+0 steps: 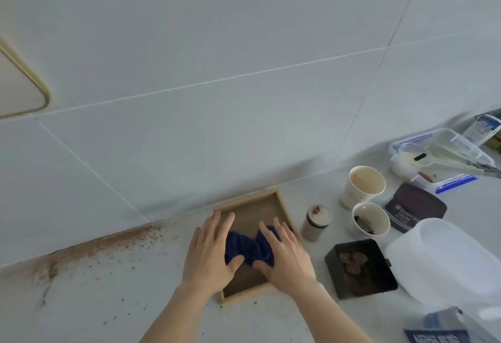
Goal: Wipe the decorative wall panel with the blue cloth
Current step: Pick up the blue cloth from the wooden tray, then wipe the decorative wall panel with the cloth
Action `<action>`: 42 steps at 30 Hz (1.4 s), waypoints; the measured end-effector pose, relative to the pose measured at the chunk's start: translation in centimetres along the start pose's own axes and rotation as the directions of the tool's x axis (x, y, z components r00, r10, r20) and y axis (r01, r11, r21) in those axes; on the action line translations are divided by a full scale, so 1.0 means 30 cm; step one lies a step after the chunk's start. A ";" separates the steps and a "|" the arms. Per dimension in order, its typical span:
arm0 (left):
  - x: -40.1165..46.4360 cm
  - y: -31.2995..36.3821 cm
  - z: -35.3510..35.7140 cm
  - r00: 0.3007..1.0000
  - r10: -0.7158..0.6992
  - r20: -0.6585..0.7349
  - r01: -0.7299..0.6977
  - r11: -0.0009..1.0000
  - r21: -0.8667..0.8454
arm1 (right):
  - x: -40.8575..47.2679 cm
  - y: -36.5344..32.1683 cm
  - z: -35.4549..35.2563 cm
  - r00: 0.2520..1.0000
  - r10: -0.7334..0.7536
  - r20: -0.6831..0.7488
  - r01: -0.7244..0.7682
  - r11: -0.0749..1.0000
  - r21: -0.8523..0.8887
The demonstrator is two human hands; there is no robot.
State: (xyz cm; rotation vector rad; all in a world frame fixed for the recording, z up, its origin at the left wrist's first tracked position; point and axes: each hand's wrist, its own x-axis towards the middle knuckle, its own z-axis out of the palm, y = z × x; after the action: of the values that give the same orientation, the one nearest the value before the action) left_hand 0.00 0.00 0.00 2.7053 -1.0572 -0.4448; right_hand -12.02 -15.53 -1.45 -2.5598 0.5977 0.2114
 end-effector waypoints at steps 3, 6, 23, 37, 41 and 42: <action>0.013 0.005 0.054 0.994 -0.038 0.102 0.034 0.999 0.040 | 0.007 0.038 0.030 0.997 0.016 0.079 -0.014 1.000 -0.027; 0.019 0.028 0.096 0.988 -0.067 0.139 0.057 0.996 0.075 | 0.010 0.058 0.055 0.998 0.011 0.069 -0.006 0.997 -0.073; 0.012 -0.043 -0.230 0.981 -0.073 -0.181 0.090 0.992 0.086 | 0.041 -0.037 -0.151 0.980 -0.022 -0.200 0.000 0.994 -0.111; -0.279 -0.374 -0.856 0.868 0.013 -0.496 0.051 0.992 0.115 | -0.057 -0.644 -0.460 0.883 -0.208 -0.421 0.107 0.962 -0.251; -0.407 -0.521 -1.017 0.826 -0.041 -0.563 0.098 0.993 0.071 | -0.058 -0.889 -0.499 0.836 -0.296 -0.462 0.181 0.944 -0.277; -0.436 -0.553 -1.052 0.813 -0.057 -0.579 0.107 0.993 0.053 | -0.055 -0.944 -0.504 0.833 -0.298 -0.466 0.189 0.945 -0.266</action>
State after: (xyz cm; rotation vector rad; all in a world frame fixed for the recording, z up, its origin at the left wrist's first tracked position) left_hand 12.23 23.42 27.28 2.6747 -0.7904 0.4126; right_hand -0.17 -0.46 24.33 -2.8776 0.4305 -0.5302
